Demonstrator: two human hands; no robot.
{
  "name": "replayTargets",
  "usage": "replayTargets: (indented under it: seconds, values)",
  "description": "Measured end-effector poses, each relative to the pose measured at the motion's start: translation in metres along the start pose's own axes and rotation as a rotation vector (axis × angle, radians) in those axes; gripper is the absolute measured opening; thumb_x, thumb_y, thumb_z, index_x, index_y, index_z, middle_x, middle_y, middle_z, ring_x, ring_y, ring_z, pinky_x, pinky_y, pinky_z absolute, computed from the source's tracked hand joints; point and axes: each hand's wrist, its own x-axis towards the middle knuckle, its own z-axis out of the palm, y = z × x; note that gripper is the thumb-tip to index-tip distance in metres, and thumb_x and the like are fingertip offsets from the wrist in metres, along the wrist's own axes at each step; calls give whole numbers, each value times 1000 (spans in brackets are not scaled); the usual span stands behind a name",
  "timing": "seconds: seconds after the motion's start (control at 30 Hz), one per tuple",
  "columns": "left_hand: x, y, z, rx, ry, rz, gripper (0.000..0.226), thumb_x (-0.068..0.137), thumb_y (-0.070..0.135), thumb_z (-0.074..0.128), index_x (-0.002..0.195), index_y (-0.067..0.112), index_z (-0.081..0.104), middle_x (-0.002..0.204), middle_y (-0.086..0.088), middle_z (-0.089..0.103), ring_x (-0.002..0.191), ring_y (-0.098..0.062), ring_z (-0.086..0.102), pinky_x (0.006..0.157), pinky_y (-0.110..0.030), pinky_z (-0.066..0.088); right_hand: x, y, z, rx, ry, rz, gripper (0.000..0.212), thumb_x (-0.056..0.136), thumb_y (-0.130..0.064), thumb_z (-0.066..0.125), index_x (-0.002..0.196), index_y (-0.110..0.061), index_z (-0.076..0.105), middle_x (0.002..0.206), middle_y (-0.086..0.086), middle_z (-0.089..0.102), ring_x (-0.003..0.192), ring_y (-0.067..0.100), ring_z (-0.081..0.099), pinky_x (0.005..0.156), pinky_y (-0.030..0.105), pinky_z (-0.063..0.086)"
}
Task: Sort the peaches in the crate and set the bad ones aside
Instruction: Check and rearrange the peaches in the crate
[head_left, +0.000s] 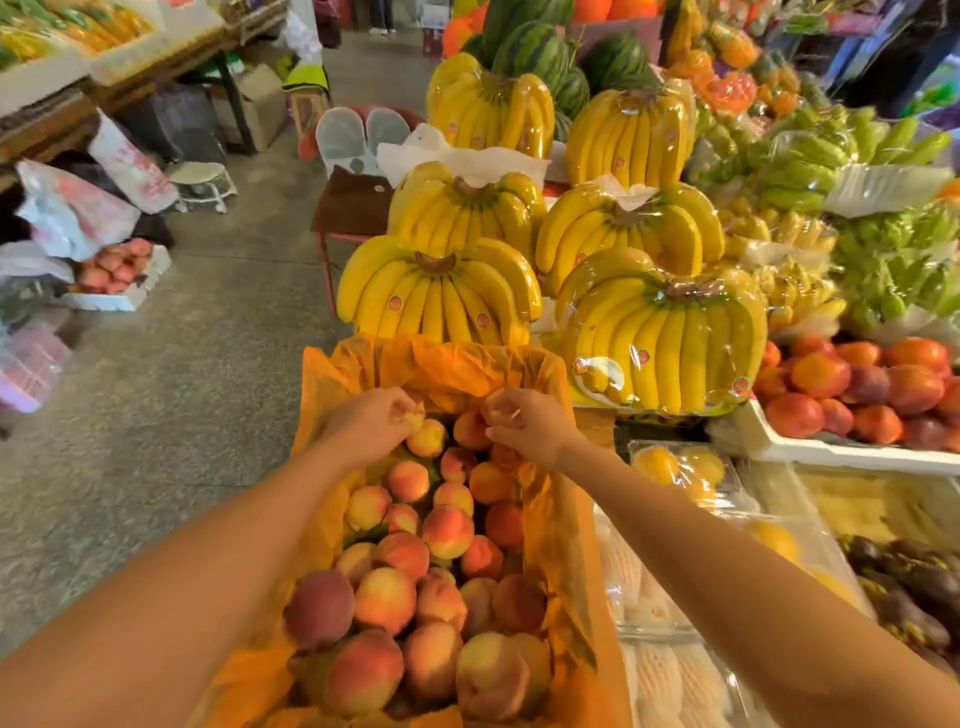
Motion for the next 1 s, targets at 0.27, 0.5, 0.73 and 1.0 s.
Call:
replayTargets:
  seconds: [0.27,0.5,0.73,1.0]
  values:
    - [52,-5,-1,177,-107,188,36,83,19,63,118,16,61,120,-5,64,109,-23,60,90,-35,49,12,-5,7,23,133,201,39,83,-29,71,118,-18,61,117,5,63,101,24,61,78,30,46]
    - [75,-22,-2,56,-176,349,28,82,23,67,110,21,64,112,0,66,101,-19,63,89,-38,51,21,-14,27,-169,209,305,46,85,-34,69,126,-19,56,117,5,61,116,21,49,79,23,31]
    - [83,-39,-30,175,228,586,23,80,28,62,102,26,67,107,3,66,107,-22,53,90,-39,39,38,-11,54,-260,209,441,62,83,-39,70,133,-15,44,125,12,48,117,32,49,91,38,42]
    - [99,-50,-30,104,212,545,27,86,27,59,113,28,60,118,7,59,115,-18,48,96,-34,31,59,-13,77,-338,329,536,55,84,-31,71,128,-10,46,125,12,42,118,31,45,92,36,43]
